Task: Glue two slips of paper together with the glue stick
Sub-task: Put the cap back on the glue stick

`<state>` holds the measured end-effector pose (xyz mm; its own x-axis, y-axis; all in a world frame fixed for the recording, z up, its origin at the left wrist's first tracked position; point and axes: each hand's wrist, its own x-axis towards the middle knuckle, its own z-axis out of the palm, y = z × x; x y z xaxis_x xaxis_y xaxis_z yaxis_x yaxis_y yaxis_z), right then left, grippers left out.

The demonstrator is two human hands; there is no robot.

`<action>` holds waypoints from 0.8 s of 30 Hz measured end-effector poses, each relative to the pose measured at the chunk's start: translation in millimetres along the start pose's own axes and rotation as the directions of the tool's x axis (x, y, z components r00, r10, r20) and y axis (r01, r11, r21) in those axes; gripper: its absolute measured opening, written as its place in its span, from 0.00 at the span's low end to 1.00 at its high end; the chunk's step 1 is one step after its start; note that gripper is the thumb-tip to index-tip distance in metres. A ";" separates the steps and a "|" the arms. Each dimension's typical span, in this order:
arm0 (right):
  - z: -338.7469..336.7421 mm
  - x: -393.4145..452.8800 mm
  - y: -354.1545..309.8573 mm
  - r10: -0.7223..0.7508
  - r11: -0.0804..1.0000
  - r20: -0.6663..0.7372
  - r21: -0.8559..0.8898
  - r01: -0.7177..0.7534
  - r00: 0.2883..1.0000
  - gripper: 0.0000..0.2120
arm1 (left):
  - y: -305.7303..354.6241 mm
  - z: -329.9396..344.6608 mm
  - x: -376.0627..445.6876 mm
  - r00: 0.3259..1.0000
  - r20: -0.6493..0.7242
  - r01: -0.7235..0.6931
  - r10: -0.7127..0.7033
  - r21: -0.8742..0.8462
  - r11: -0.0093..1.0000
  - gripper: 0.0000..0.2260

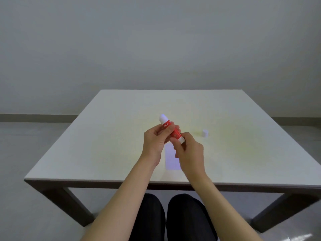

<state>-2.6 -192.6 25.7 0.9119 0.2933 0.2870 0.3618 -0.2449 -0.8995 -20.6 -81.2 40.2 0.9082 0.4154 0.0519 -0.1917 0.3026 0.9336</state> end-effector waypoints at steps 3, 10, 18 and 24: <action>0.0 -4.5 9.8 -0.185 0.942 -0.057 -0.295 0.161 0.981 0.15 | 1.4 4.1 -4.1 1.000 -0.017 -0.013 0.013 0.021 1.000 0.05; -21.6 6.0 3.4 0.240 0.571 0.619 0.533 -0.625 0.747 0.22 | 8.9 -8.0 -3.8 0.999 0.043 -0.023 0.020 0.056 0.998 0.06; 4.0 -11.2 19.9 -0.227 0.882 -0.118 -0.446 0.152 0.967 0.12 | 6.6 1.6 -8.3 1.000 0.017 -0.015 0.014 0.042 0.999 0.05; -17.0 7.2 15.0 0.275 0.605 0.603 0.497 -0.622 0.749 0.29 | 12.2 -1.8 -7.2 1.000 0.017 -0.012 0.011 0.046 0.999 0.04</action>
<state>12.7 -209.9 19.8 0.6661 0.7093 -0.2306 -0.4442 0.1289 -0.8866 -30.2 -78.9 50.5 0.9121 0.4042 0.0685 -0.1854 0.2576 0.9483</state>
